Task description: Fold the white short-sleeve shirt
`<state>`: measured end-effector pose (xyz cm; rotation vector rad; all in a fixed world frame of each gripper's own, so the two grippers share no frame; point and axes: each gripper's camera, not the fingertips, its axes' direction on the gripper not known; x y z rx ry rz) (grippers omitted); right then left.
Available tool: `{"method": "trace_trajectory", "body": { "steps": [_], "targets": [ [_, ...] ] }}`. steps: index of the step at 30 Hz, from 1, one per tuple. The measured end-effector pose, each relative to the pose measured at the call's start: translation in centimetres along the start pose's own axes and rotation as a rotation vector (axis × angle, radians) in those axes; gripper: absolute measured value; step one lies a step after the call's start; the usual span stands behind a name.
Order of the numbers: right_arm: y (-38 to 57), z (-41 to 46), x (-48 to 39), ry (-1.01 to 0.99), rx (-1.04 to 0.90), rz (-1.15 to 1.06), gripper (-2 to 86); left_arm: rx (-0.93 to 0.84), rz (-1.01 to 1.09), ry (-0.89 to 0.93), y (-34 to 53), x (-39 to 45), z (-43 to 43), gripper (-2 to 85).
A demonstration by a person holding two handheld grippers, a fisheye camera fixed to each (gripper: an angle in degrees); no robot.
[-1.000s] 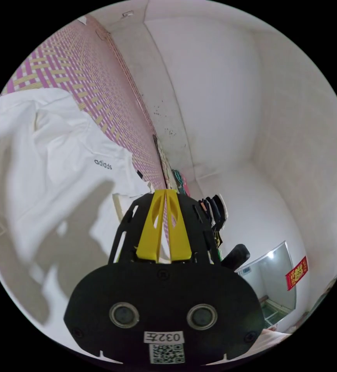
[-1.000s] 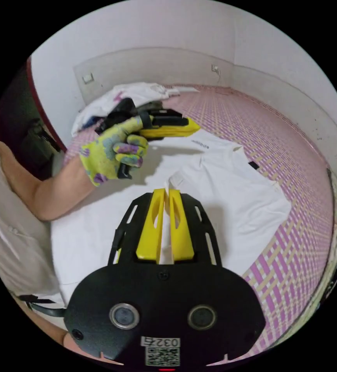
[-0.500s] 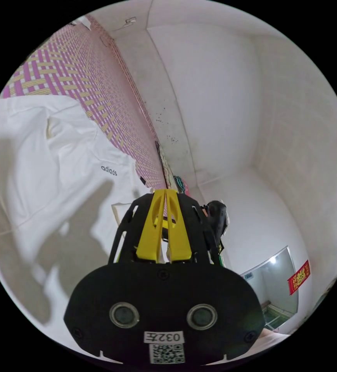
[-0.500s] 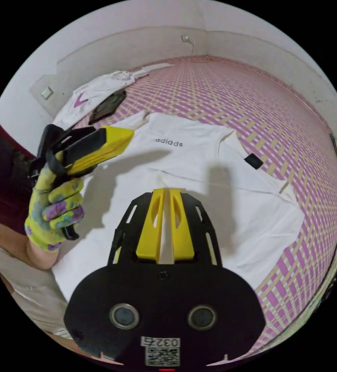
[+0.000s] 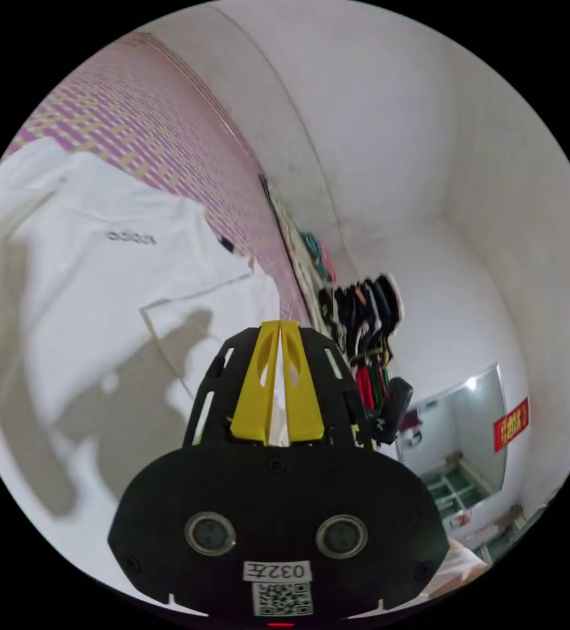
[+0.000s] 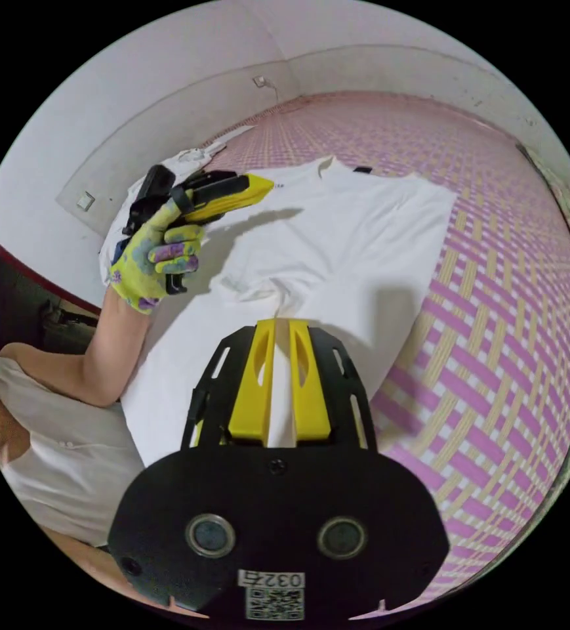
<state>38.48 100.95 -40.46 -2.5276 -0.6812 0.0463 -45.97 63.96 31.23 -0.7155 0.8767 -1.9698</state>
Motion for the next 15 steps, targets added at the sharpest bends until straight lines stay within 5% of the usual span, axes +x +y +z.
{"method": "trace_trajectory", "body": {
  "steps": [4,15],
  "targets": [
    [6.1,-2.3,-4.3,0.044,0.138,0.005,5.4,-0.204,0.021,0.033,1.0,-1.1,5.2,-0.9],
    [27.9,-3.8,-13.0,0.154,0.352,0.17,5.2,-0.111,0.194,-0.002,5.6,0.2,4.8,-0.9]
  ]
}}
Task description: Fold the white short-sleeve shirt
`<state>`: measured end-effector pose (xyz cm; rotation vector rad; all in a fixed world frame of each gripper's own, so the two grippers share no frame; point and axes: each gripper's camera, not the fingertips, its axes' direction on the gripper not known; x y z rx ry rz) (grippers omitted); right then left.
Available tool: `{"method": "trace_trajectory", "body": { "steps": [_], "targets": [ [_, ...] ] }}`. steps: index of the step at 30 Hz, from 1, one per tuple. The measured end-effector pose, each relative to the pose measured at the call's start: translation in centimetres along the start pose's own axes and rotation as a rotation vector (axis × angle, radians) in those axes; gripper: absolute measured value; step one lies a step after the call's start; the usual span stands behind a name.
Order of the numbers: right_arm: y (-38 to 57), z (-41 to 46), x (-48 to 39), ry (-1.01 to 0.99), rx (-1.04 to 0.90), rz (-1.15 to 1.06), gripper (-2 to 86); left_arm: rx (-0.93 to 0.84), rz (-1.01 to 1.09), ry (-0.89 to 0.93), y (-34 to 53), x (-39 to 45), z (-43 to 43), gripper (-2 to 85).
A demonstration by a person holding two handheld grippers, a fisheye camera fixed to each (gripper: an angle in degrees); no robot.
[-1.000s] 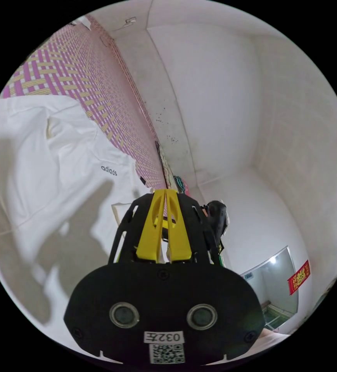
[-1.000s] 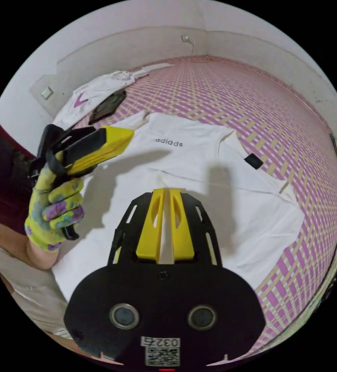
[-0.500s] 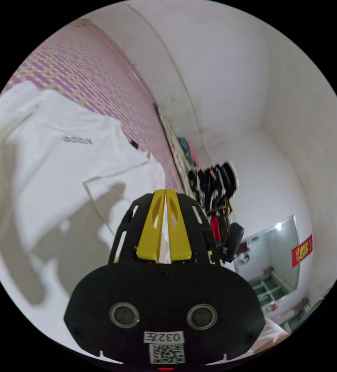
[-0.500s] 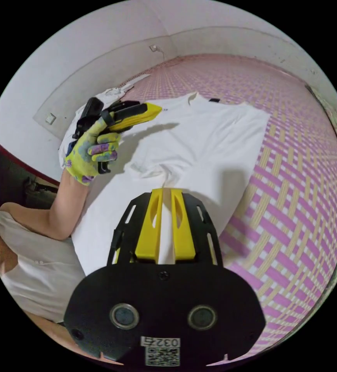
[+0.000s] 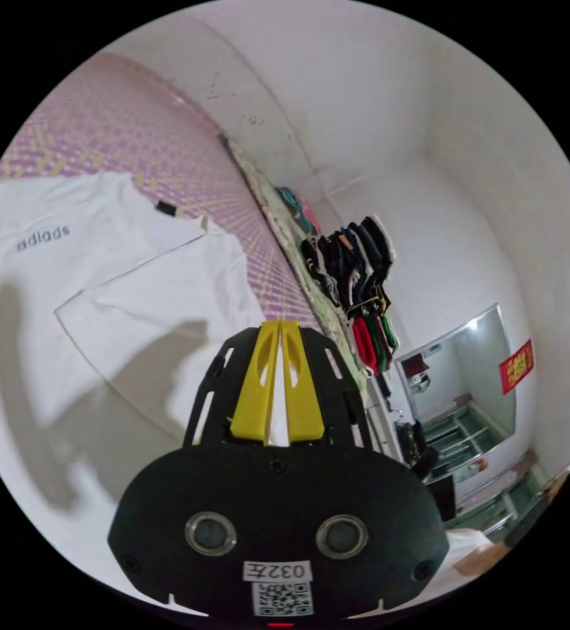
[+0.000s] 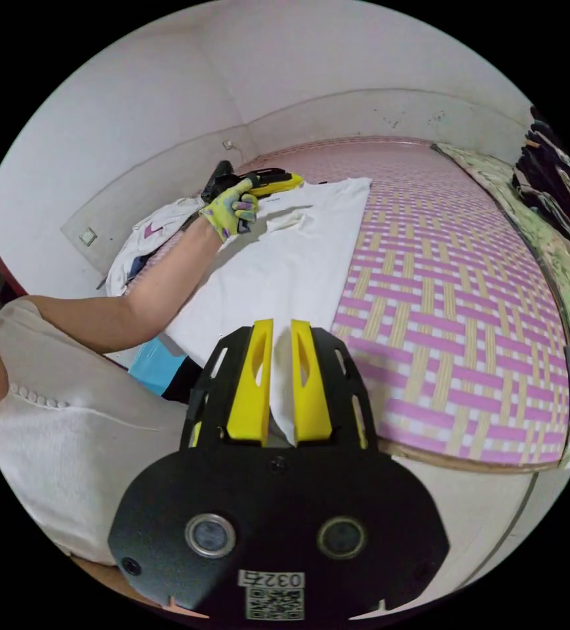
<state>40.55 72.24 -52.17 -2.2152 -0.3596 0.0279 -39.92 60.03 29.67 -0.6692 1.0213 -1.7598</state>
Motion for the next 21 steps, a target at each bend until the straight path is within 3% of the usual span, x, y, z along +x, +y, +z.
{"method": "trace_trajectory", "body": {
  "steps": [4,8,13,17,21],
  "targets": [
    [3.5,1.1,-0.8,0.065,-0.049,-0.01,5.2,0.047,0.03,0.033,3.2,2.7,-2.2,-0.9],
    [6.0,1.2,-1.0,0.023,0.003,-0.019,5.1,0.148,0.083,0.017,8.5,4.5,-10.3,-0.9],
    [9.9,-1.0,0.2,-0.061,0.105,0.022,4.7,0.086,0.194,-0.053,17.6,6.1,-16.8,-0.9],
    [13.5,-1.3,-1.2,-0.129,0.125,-0.014,5.7,-0.105,0.278,-0.029,25.9,7.2,-13.0,-0.9],
    [14.3,1.8,-5.5,-0.094,0.108,-0.048,7.9,-0.157,0.237,0.046,30.2,5.5,-7.8,-0.9]
  ]
}}
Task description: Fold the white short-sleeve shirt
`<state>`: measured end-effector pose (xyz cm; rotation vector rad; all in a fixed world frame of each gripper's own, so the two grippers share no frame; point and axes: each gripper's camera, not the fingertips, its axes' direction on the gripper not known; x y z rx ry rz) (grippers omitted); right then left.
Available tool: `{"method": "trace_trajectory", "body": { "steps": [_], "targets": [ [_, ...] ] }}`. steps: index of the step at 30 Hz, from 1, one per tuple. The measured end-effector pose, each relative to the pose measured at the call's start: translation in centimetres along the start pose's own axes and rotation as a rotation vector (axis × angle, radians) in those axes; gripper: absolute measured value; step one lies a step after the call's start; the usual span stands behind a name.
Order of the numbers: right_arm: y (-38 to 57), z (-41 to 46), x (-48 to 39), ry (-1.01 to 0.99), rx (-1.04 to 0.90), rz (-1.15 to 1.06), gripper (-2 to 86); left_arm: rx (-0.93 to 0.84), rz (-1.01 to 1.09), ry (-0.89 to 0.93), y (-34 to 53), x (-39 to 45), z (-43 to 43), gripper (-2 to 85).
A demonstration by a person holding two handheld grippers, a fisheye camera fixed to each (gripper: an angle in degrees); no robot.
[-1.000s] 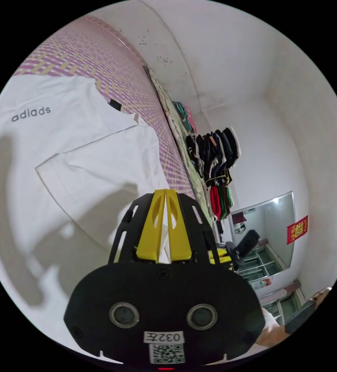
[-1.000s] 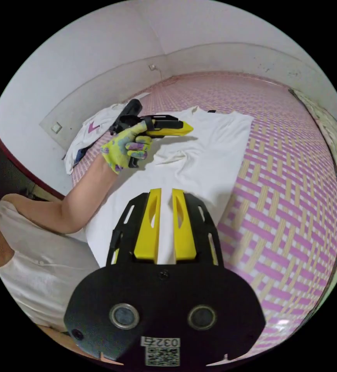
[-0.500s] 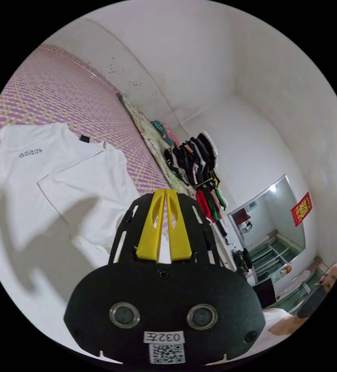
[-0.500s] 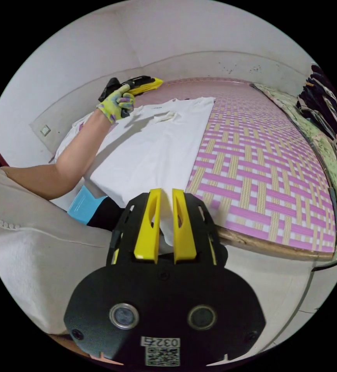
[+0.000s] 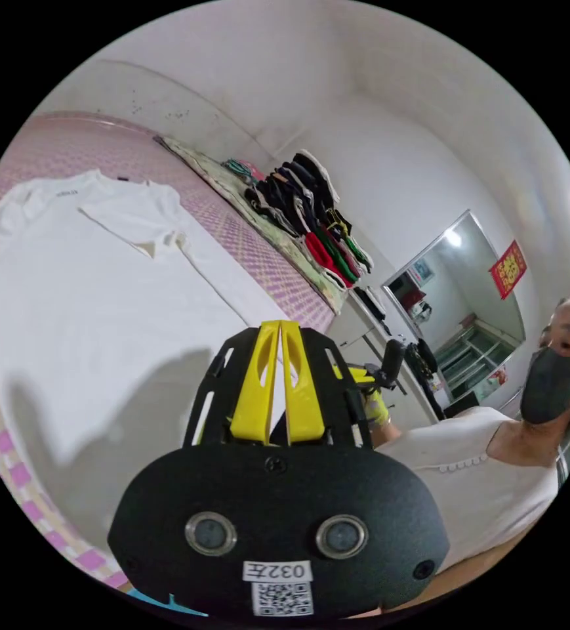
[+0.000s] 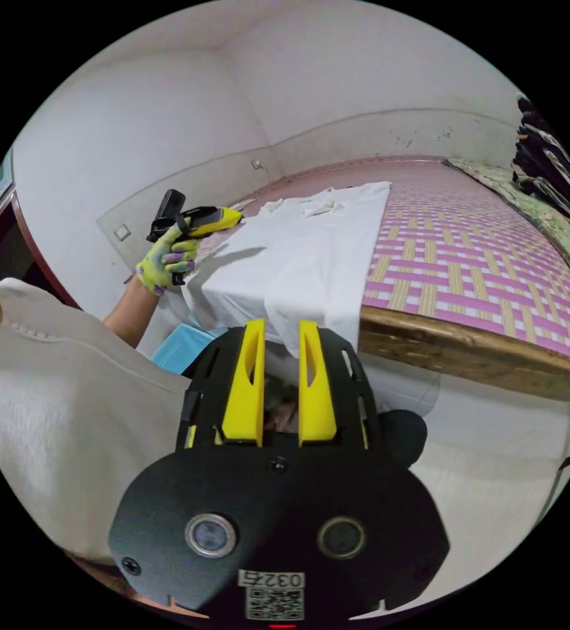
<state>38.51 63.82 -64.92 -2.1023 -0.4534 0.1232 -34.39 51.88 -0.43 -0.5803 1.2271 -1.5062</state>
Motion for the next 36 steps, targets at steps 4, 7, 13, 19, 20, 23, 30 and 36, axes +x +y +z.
{"method": "trace_trajectory", "body": {
  "steps": [4,7,13,19,20,23,30,36],
  "targets": [
    [0.9,4.3,-2.7,0.137,-0.02,0.046,8.7,-0.081,0.016,0.057,0.6,0.3,6.5,-0.9],
    [1.6,5.1,-3.1,0.181,0.015,0.073,9.3,-0.162,0.062,0.014,0.1,1.3,10.5,-0.9],
    [1.3,6.6,-4.2,0.206,0.02,0.061,4.9,-0.273,0.081,-0.056,0.1,0.6,16.2,-0.9],
    [1.6,6.5,-4.6,0.185,0.039,0.076,-0.1,-0.267,0.078,-0.088,0.4,-1.1,16.8,-0.9],
    [1.5,6.4,-5.0,0.191,0.022,0.069,-0.5,-0.268,0.076,-0.092,0.4,-1.4,16.8,-0.9],
    [1.4,5.3,-7.1,0.244,0.003,0.008,-0.8,-0.273,0.084,-0.088,0.2,-2.0,16.8,-0.9],
    [1.4,4.9,-11.8,0.382,-0.054,-0.15,-0.8,-0.26,0.089,-0.089,-0.4,-3.2,16.4,-0.9],
    [-0.6,3.7,-12.1,0.266,-0.124,-0.207,-0.6,-0.243,0.069,-0.044,-0.7,-4.6,14.5,-0.9]
  ]
}}
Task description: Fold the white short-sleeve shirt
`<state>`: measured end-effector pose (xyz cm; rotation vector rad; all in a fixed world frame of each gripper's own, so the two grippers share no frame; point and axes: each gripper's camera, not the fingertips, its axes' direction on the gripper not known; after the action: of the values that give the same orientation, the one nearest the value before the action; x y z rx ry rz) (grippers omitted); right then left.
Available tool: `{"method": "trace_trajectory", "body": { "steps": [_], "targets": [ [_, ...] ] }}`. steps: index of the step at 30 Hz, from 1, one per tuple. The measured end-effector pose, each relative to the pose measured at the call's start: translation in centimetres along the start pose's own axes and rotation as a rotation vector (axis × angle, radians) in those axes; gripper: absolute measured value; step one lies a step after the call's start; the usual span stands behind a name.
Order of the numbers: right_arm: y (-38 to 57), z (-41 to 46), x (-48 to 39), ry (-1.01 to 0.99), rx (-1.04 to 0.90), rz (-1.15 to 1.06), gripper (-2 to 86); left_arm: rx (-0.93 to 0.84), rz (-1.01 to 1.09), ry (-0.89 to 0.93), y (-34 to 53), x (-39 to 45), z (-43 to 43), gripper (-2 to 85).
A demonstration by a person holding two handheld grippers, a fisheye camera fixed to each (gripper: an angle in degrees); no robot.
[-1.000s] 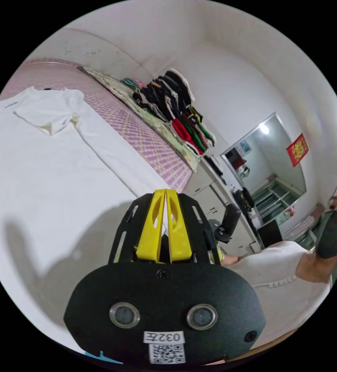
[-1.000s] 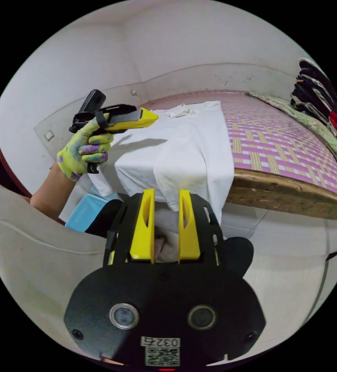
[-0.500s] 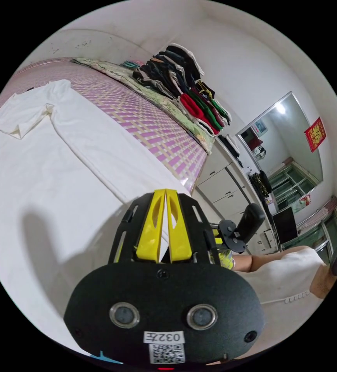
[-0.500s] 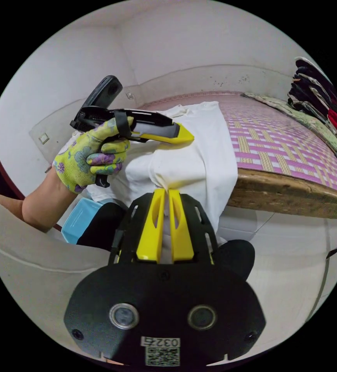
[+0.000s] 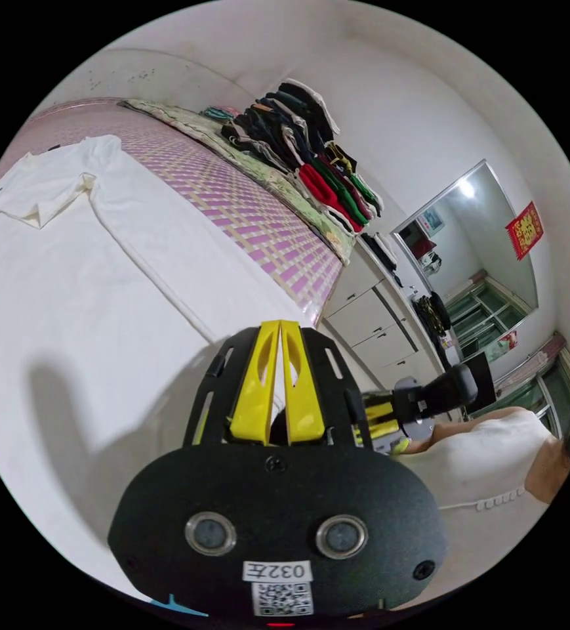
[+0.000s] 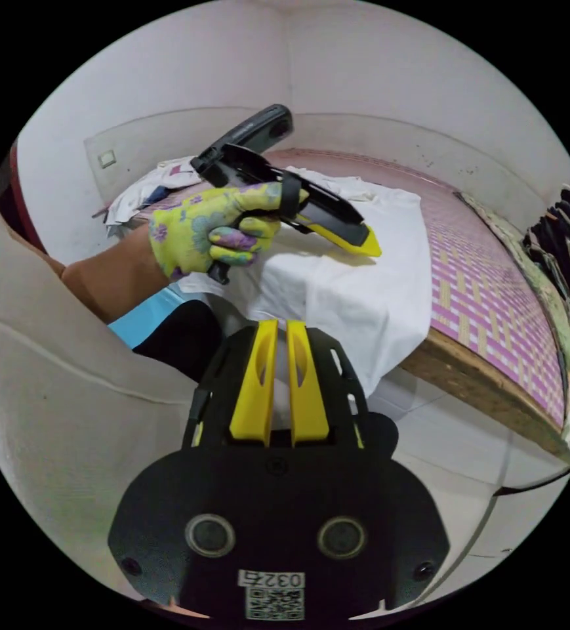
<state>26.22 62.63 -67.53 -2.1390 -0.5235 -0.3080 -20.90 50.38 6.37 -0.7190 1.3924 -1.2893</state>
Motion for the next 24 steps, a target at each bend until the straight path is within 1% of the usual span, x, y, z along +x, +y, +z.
{"method": "trace_trajectory", "body": {
  "steps": [1,3,5,6,8,9,11,12,13,14,15,17,18,19,20,21,23,24],
  "targets": [
    [-0.5,-0.8,0.4,0.03,0.014,0.001,-0.8,0.001,0.001,0.028,0.5,-0.1,-0.6,-0.9],
    [-1.3,-2.7,1.3,-0.006,0.08,0.011,-0.9,0.042,0.038,0.068,1.8,0.1,-2.7,-0.8],
    [-3.2,-4.5,2.6,-0.089,0.126,-0.011,-1.0,0.172,0.081,0.011,4.9,0.1,-8.0,-0.8],
    [-3.9,-4.8,2.8,-0.096,0.13,-0.023,-1.0,0.204,0.084,-0.022,5.9,-0.1,-9.5,-0.8],
    [-7.9,-5.2,3.4,-0.121,0.131,-0.094,-1.0,0.283,0.008,-0.197,9.8,-1.6,-15.4,-0.5],
    [-9.2,-5.1,3.5,-0.135,0.126,-0.115,-1.0,0.292,-0.019,-0.234,10.7,-2.1,-16.7,-0.4],
    [-15.4,-4.4,3.3,-0.211,0.117,-0.201,-0.9,0.311,-0.111,-0.324,14.2,-3.5,-21.1,0.7],
    [-17.3,-4.1,3.1,-0.231,0.113,-0.225,-0.9,0.317,-0.137,-0.34,15.0,-3.8,-22.0,1.6],
    [-21.0,-3.4,2.6,-0.248,0.111,-0.271,-0.9,0.335,-0.181,-0.356,16.6,-4.3,-23.5,3.3],
    [-25.0,-2.3,1.7,-0.243,0.117,-0.32,-0.8,0.357,-0.213,-0.353,18.0,-4.5,-24.8,4.4],
    [-27.1,-1.7,1.2,-0.233,0.117,-0.345,-0.7,0.369,-0.223,-0.348,18.7,-4.5,-25.3,5.0],
    [-35.8,2.3,-1.2,-0.241,0.065,-0.419,0.0,0.424,-0.251,-0.328,21.3,-4.4,-26.8,5.1],
    [-37.8,3.5,-1.8,-0.248,0.045,-0.427,0.2,0.434,-0.258,-0.324,22.0,-4.4,-27.1,5.0],
    [-42.1,6.3,-2.8,-0.26,-0.009,-0.435,1.4,0.445,-0.271,-0.322,23.2,-4.4,-27.4,4.9],
    [-46.3,9.5,-3.5,-0.267,-0.075,-0.416,2.7,0.455,-0.279,-0.319,24.4,-4.5,-27.6,4.8],
    [-48.4,11.2,-3.7,-0.28,-0.116,-0.396,3.5,0.459,-0.283,-0.317,25.0,-4.5,-27.7,4.8],
    [-55.4,17.7,-3.9,-0.302,-0.275,-0.302,5.9,0.464,-0.314,-0.311,26.9,-5.0,-27.6,4.8],
    [-56.8,19.1,-3.8,-0.304,-0.314,-0.276,6.5,0.465,-0.323,-0.31,27.3,-5.3,-27.5,4.8]
  ]
}}
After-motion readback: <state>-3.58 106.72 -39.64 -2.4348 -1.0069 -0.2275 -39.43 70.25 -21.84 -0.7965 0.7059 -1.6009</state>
